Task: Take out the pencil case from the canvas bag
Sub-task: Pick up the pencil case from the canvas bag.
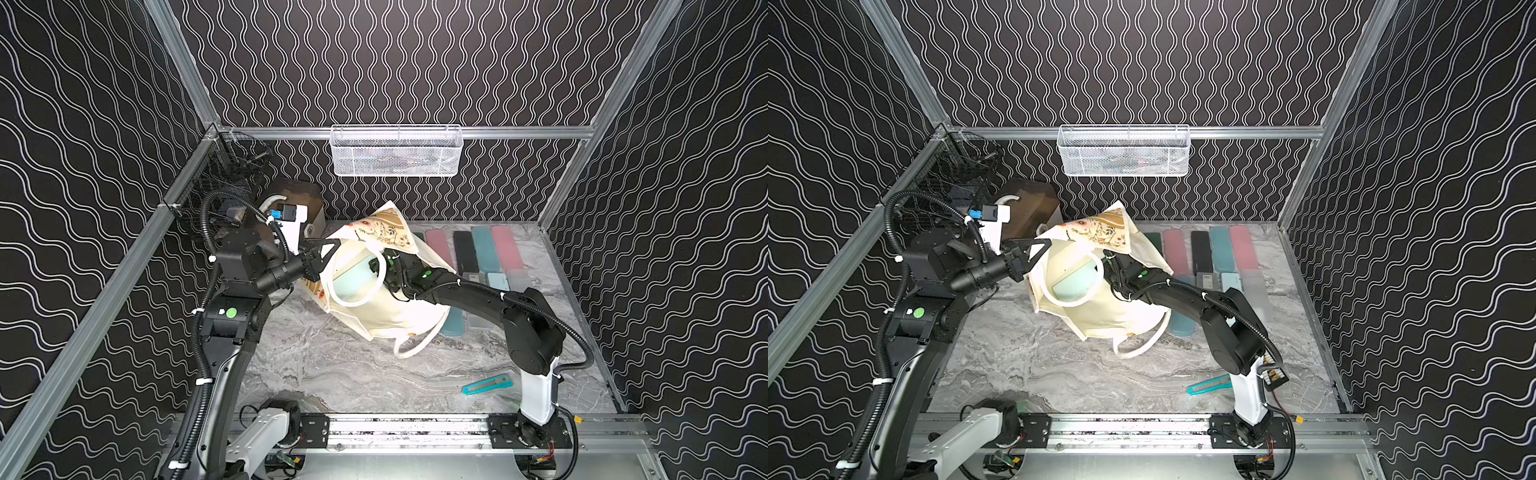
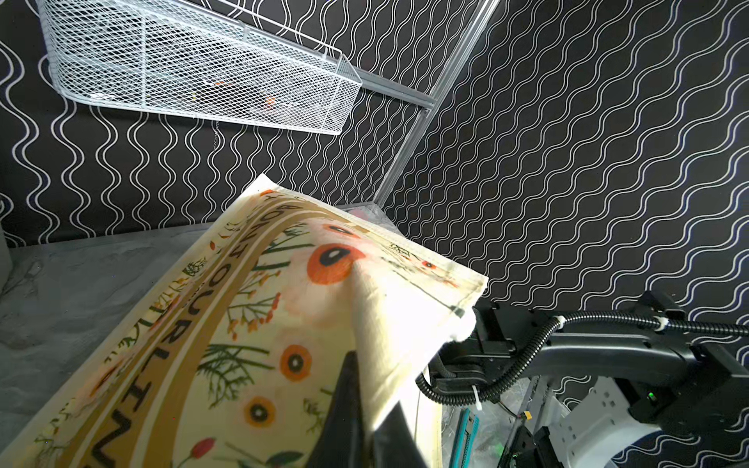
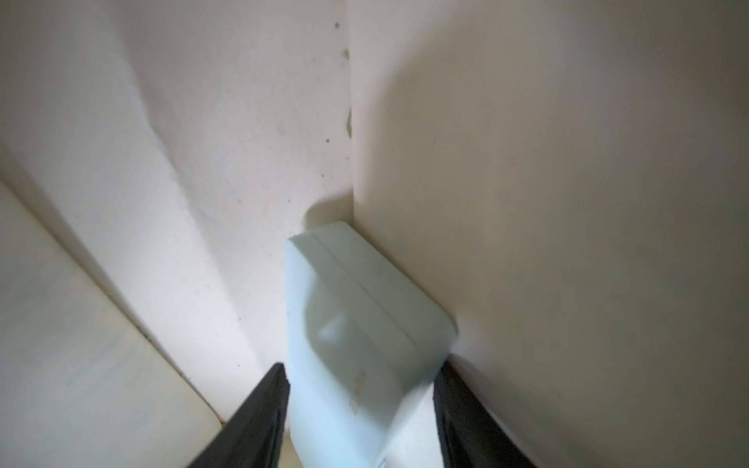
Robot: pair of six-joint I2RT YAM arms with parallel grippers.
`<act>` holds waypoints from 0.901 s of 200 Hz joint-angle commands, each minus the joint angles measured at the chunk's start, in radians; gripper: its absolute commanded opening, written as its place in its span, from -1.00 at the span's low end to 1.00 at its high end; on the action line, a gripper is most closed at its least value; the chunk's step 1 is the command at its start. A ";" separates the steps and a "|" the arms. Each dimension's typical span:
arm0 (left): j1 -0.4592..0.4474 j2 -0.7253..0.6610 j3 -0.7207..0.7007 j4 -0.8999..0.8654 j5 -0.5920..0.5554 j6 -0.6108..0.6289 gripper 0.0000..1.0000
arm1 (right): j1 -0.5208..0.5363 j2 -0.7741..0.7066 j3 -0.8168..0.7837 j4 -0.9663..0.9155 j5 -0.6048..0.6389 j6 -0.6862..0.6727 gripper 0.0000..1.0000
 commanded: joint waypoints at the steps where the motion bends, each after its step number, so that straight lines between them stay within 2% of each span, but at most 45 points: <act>1: -0.002 -0.013 0.024 0.124 0.057 -0.025 -1.00 | -0.012 -0.001 0.006 -0.037 0.048 0.049 0.21; 20: -0.003 -0.012 0.027 0.124 0.059 -0.025 -1.00 | -0.022 0.003 0.010 -0.014 0.031 0.060 0.20; 49: -0.004 -0.015 0.025 0.115 0.053 -0.016 -1.00 | -0.031 -0.017 -0.004 0.041 0.011 0.048 0.08; 118: -0.004 -0.009 0.007 0.123 0.046 -0.015 -1.00 | -0.031 -0.104 -0.064 0.069 0.041 -0.018 -0.18; 180: -0.004 -0.003 -0.004 0.128 0.044 -0.016 -1.00 | -0.014 -0.137 -0.074 0.072 0.057 -0.099 -0.33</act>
